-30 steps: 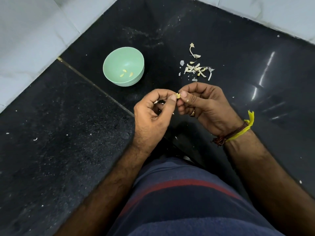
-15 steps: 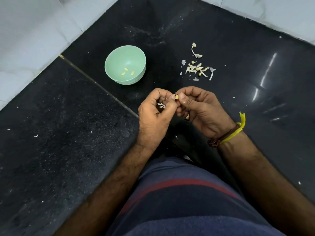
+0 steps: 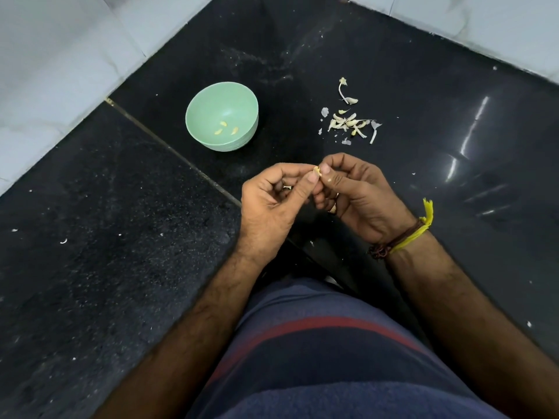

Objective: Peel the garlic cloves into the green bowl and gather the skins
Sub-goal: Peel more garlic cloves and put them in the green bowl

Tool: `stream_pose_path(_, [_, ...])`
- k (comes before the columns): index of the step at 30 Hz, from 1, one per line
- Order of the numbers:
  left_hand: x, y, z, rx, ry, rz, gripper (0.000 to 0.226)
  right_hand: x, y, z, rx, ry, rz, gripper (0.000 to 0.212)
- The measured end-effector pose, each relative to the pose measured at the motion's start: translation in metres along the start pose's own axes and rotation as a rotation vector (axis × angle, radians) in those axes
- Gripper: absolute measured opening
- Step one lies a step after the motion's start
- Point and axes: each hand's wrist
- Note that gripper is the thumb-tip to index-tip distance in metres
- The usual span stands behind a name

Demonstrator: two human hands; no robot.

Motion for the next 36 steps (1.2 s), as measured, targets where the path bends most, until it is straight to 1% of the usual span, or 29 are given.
stream_pose_path(2, [0.000,-0.002,0.000,-0.024,0.011,-0.006,0.009,0.001,0.002,0.000,-0.004,-0.004,-0.002,0.002])
stream_pose_path(6, [0.000,-0.003,-0.003,-0.065,0.018,-0.032,0.009,0.003,0.007,0.002,-0.005,0.004,-0.013,0.004])
stream_pose_path(9, [0.002,-0.005,-0.005,-0.038,0.020,-0.024,0.010,0.005,0.009,0.002,-0.018,0.024,-0.009,0.006])
stream_pose_path(12, [0.003,-0.008,-0.006,0.003,0.075,-0.024,0.008,0.008,0.012,0.006,-0.091,0.077,-0.030,0.008])
stream_pose_path(13, [0.004,-0.010,-0.006,0.024,0.102,-0.024,0.008,0.009,0.015,0.008,-0.149,0.126,-0.072,0.008])
stream_pose_path(15, [0.004,-0.013,-0.006,0.086,0.165,-0.014,0.010,0.009,0.020,0.010,-0.321,0.267,-0.226,0.009])
stream_pose_path(16, [0.004,-0.014,-0.005,0.118,0.192,-0.002,0.010,0.009,0.021,0.009,-0.398,0.313,-0.303,0.008])
stream_pose_path(18, [0.006,-0.012,-0.004,0.151,0.225,0.019,0.011,0.008,0.022,0.007,-0.466,0.301,-0.373,0.008])
stream_pose_path(20, [0.007,-0.010,-0.004,0.139,0.235,0.019,0.011,0.006,0.021,0.005,-0.454,0.234,-0.363,0.012])
stream_pose_path(22, [0.008,-0.009,-0.004,0.125,0.229,0.015,0.010,0.004,0.022,0.004,-0.450,0.210,-0.365,0.016])
stream_pose_path(29, [0.009,-0.007,-0.002,0.205,0.213,0.032,0.007,0.002,0.021,0.007,-0.682,0.317,-0.525,0.011])
stream_pose_path(36, [0.014,-0.013,-0.001,0.385,0.222,0.124,0.008,0.006,0.029,0.003,-0.779,0.345,-0.613,0.012])
Point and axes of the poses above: each hand's wrist, its own x-axis towards the middle knuckle, its own z-axis out of the palm, y = z × x, and after that the axes turned 4 degrees about -x, right-handed
